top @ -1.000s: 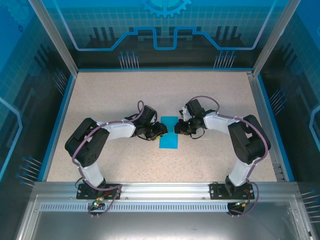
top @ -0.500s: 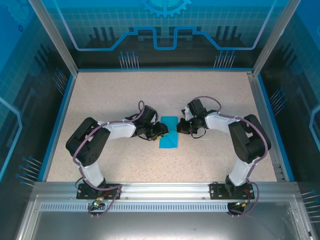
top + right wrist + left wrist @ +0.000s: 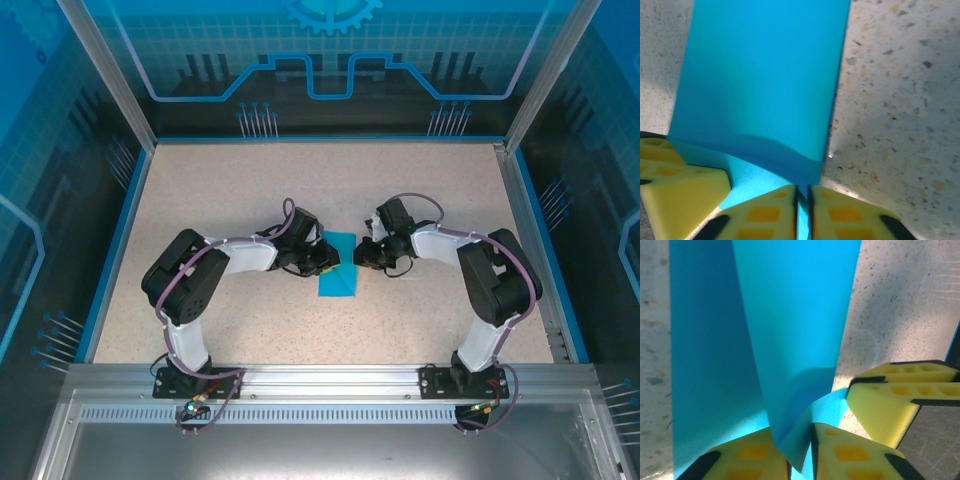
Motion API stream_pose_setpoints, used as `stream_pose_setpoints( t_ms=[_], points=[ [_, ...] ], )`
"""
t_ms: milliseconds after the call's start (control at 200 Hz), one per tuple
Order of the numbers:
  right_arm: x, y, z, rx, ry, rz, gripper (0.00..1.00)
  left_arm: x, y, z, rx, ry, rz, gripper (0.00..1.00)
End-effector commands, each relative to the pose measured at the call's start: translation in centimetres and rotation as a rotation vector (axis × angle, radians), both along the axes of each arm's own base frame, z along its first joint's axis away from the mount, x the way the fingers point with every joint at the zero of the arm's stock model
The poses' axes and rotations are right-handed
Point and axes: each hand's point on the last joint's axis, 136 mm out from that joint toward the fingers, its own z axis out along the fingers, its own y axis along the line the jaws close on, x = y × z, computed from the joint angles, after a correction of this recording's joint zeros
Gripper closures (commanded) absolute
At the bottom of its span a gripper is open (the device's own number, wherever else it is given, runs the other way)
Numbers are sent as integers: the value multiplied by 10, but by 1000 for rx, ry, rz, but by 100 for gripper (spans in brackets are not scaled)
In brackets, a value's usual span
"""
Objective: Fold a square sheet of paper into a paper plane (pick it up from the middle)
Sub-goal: Turn over the paper at the center of the table.
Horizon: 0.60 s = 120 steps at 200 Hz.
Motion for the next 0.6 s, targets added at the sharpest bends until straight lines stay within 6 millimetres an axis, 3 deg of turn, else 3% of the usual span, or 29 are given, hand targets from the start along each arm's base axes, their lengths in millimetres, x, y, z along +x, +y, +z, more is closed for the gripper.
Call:
stream_pose_setpoints(
  t_ms=[0, 170, 280, 460, 495, 595],
  points=[
    [1, -23, -3, -76, 8, -72, 75, 7, -6, 5, -12, -27, -25, 86],
    [6, -49, 16, -180, -68, -160, 62, 9, -2, 13, 14, -50, -27, 93],
    [8, -62, 34, -218, -130, -201, 52, 8, 5, 30, 55, -94, -37, 94],
    [12, -84, 62, -270, -231, -274, 31, 4, 35, 71, 250, -178, -70, 94],
    [4, -91, 57, -288, -225, -282, 27, 2, 44, 79, 303, -193, -75, 94],
    [4, -102, 68, -296, -267, -314, 18, -1, 66, 103, 445, -232, -98, 94]
  ],
)
